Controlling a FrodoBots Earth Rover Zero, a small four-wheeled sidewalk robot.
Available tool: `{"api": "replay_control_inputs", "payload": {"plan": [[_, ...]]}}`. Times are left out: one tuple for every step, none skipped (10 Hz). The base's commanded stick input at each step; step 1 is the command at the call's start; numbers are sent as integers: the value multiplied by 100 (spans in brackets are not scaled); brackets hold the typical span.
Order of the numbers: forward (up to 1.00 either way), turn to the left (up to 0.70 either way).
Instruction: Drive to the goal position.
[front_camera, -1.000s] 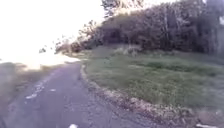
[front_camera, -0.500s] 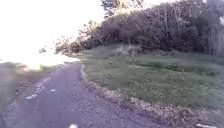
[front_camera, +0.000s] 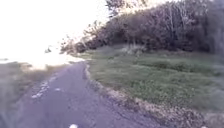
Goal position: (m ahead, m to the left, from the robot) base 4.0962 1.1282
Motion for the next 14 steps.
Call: {"api": "replay_control_inputs", "payload": {"plan": [[0,13],[0,0],[0,0],[0,0],[0,0],[0,0],[0,0],[0,0],[0,25],[0,25],[0,25],[0,25],[0,26],[0,85]]}}
